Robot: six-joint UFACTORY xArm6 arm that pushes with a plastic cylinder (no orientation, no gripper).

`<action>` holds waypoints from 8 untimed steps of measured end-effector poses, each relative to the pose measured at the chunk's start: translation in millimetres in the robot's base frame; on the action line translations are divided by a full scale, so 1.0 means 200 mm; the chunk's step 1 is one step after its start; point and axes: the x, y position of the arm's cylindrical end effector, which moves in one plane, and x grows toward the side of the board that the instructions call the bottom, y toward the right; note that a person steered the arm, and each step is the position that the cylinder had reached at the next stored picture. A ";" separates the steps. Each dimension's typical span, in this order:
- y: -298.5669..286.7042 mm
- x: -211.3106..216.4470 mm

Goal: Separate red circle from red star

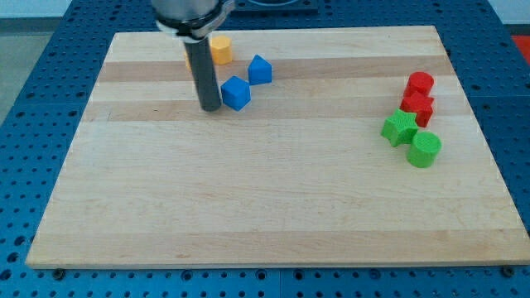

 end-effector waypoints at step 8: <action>1.94 -0.16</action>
